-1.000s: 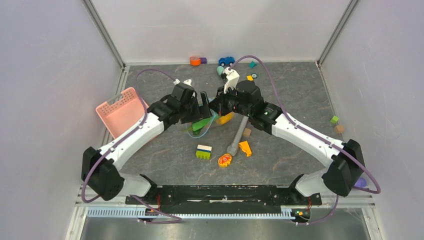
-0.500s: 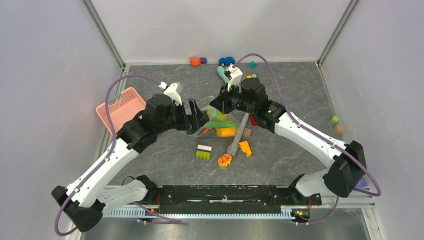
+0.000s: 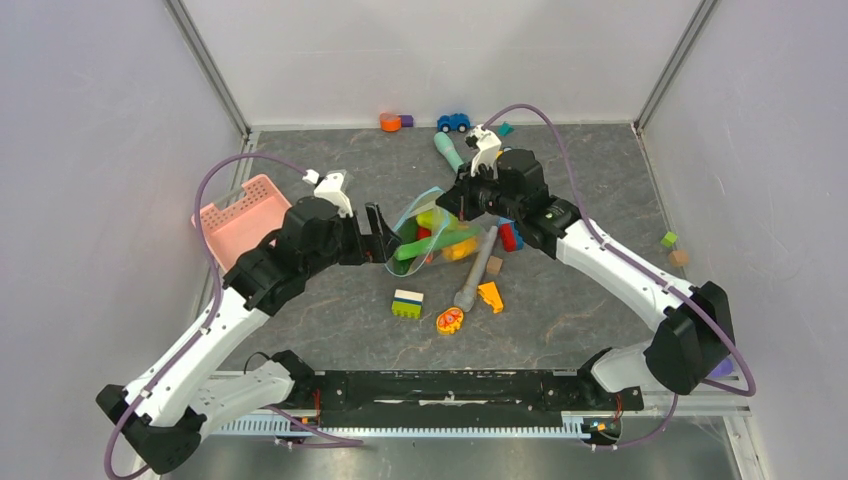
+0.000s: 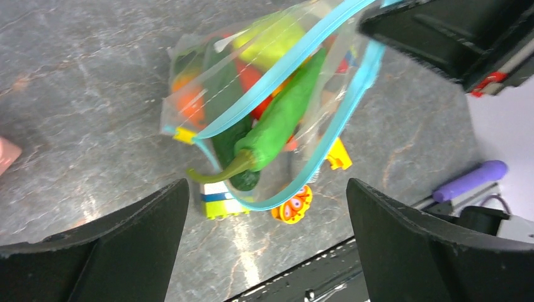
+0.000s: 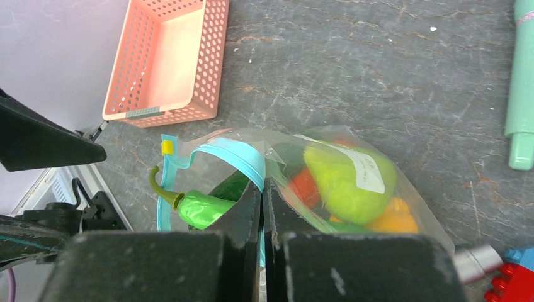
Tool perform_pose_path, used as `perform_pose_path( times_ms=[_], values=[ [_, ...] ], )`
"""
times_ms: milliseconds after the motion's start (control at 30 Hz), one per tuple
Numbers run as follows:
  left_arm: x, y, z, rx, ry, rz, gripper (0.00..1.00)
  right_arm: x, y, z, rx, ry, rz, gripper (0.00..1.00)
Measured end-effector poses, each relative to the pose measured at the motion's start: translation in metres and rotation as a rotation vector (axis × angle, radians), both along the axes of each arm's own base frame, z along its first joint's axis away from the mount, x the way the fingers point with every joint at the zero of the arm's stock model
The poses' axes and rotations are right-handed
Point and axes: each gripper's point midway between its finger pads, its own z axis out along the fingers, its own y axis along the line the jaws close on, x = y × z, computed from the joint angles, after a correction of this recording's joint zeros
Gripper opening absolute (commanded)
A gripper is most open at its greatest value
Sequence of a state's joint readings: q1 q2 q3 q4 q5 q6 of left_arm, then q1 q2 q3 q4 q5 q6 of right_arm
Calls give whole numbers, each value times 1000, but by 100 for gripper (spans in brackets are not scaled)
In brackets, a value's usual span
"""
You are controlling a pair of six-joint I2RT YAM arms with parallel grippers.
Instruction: Place the food in the zip-top bag and seal the zipper
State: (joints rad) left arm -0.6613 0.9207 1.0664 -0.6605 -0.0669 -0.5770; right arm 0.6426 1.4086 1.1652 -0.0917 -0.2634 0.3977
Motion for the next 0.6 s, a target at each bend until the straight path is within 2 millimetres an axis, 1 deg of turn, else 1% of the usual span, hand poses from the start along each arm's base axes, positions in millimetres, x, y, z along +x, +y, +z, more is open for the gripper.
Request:
perform_pose_path(
  times_ms=[33, 133, 267, 400, 467, 600],
  values=[
    [1, 2, -3, 14, 1, 8, 100, 2, -2, 0, -1, 2, -7, 0],
    [6, 14, -20, 84, 29, 63, 100, 4, -5, -2, -5, 8, -13, 0],
    [21, 24, -51, 188, 87, 152, 100, 3, -6, -6, -14, 22, -9, 0],
    [31, 21, -74, 231, 132, 175, 100, 2, -6, -14, -28, 42, -8, 0],
    [34, 18, -81, 240, 143, 173, 100, 3, -8, -16, -35, 51, -11, 0],
    [40, 13, -94, 242, 149, 168, 94, 5, -11, -17, -38, 55, -22, 0]
  ],
)
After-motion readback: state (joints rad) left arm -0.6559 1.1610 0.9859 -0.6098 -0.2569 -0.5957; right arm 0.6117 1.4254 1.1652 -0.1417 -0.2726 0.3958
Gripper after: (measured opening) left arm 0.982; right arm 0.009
